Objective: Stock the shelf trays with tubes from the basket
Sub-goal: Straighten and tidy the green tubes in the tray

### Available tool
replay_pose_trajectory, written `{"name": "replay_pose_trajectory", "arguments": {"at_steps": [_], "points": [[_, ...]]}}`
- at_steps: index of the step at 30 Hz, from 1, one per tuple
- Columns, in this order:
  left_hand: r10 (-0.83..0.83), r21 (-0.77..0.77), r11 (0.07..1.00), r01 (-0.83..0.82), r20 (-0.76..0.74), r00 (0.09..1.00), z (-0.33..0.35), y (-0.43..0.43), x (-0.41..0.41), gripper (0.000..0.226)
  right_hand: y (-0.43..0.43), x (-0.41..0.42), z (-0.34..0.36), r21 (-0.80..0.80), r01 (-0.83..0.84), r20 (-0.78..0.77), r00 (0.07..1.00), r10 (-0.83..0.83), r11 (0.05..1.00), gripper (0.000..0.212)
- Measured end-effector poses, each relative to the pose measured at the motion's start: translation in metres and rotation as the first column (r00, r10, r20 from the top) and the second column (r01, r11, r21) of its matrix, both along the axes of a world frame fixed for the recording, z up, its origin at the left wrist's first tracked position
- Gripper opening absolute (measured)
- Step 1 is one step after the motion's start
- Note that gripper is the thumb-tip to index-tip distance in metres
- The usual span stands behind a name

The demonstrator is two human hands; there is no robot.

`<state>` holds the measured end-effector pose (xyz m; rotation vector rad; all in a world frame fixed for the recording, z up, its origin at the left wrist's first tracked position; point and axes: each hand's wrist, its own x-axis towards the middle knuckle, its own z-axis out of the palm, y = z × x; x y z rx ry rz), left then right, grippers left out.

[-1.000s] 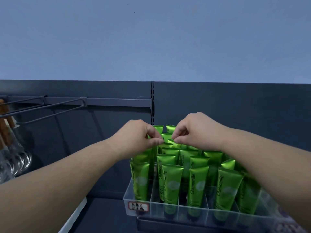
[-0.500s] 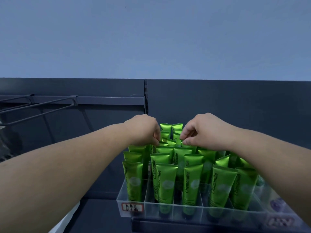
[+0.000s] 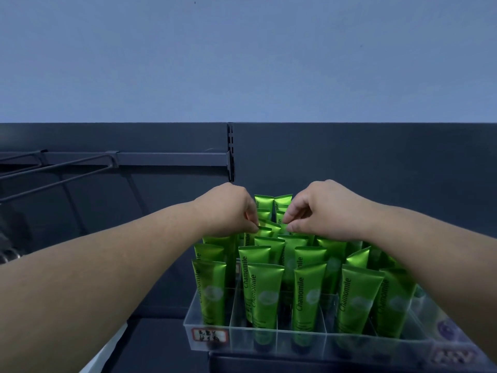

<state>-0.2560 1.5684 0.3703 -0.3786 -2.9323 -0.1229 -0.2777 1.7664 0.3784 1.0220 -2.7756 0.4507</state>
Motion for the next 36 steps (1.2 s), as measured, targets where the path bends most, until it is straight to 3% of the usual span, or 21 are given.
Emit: {"name": "replay_pose_trajectory", "arguments": {"at_steps": [5,9,16,28,36], "points": [[0.012,0.004,1.000,-0.012,-0.003,1.000,0.000,-0.004,0.001,0.014,-0.017,0.009,-0.003,0.082,-0.086,0.056,0.995,0.081,0.993,0.014],[0.022,0.054,0.998,-0.022,-0.001,1.000,-0.001,-0.008,0.002,0.013,-0.030,0.012,-0.008,0.160,-0.064,-0.020,0.997,0.068,0.985,0.014],[0.018,0.111,0.994,-0.015,-0.026,1.000,-0.004,-0.009,0.001,0.011,-0.036,0.016,-0.002,0.046,-0.046,-0.031,0.998,0.048,0.998,0.012],[0.030,0.107,0.994,-0.022,-0.069,0.997,-0.007,-0.009,0.000,0.012,-0.039,0.013,-0.016,-0.017,-0.055,-0.040,0.998,0.055,0.998,0.012],[0.015,0.105,0.994,-0.016,0.004,1.000,-0.004,-0.011,0.001,0.013,-0.035,0.007,-0.006,0.041,-0.078,0.066,0.995,0.075,0.996,0.020]]}}
